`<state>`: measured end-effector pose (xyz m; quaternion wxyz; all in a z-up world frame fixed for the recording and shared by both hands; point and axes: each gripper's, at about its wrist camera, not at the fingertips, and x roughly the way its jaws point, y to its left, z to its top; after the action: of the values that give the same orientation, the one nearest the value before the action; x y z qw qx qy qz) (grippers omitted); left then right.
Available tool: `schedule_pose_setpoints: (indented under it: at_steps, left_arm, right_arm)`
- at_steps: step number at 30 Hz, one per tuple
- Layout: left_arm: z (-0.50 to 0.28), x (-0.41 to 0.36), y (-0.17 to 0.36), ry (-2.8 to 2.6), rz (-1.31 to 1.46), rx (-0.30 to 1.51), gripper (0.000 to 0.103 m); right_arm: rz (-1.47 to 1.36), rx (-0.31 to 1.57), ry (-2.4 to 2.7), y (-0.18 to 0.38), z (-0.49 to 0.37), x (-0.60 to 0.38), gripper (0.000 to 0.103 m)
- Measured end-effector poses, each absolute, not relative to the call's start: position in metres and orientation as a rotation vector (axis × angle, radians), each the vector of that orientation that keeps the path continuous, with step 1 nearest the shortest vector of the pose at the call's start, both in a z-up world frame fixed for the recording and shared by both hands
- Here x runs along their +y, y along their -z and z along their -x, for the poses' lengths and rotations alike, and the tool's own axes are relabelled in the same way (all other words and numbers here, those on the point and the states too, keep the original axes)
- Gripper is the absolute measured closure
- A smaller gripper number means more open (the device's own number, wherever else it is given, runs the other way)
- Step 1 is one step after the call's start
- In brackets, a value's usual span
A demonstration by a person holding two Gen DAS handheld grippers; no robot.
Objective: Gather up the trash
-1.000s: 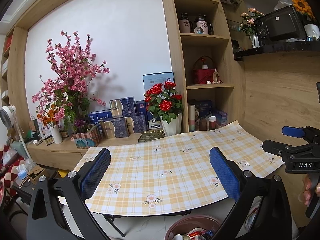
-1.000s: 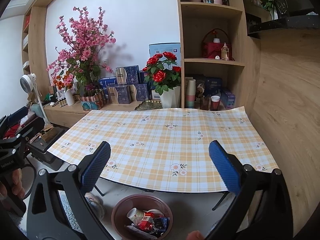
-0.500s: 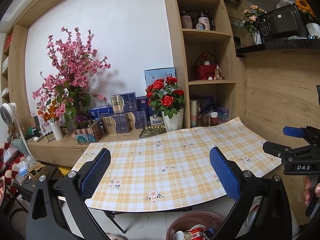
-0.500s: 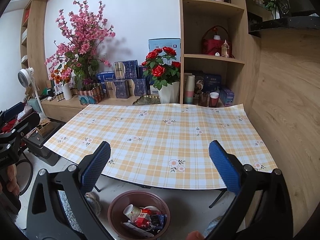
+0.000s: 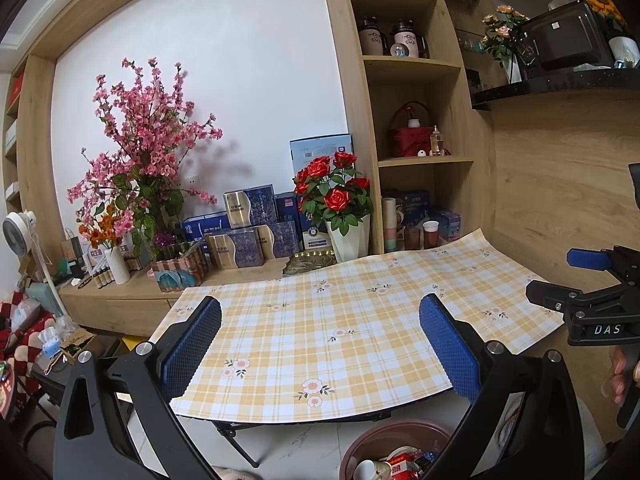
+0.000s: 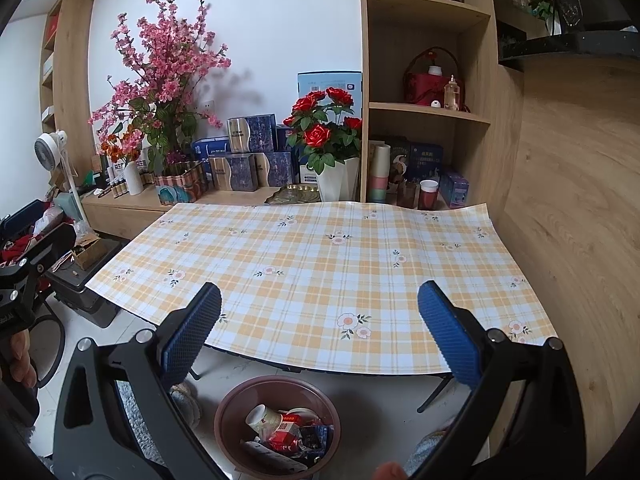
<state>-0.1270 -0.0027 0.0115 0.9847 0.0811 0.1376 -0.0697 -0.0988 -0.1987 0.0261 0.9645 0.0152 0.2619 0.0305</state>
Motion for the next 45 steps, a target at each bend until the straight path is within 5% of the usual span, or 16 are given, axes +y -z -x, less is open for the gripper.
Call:
schedule_pose_setpoints:
  at_steps: [45]
  left_arm:
    - [0.111,0.032,0.055,0.038,-0.215,0.507,0.006]
  right_arm:
    - [-0.258,0.757,0.052,0.068,0.092,-0.203,0.006]
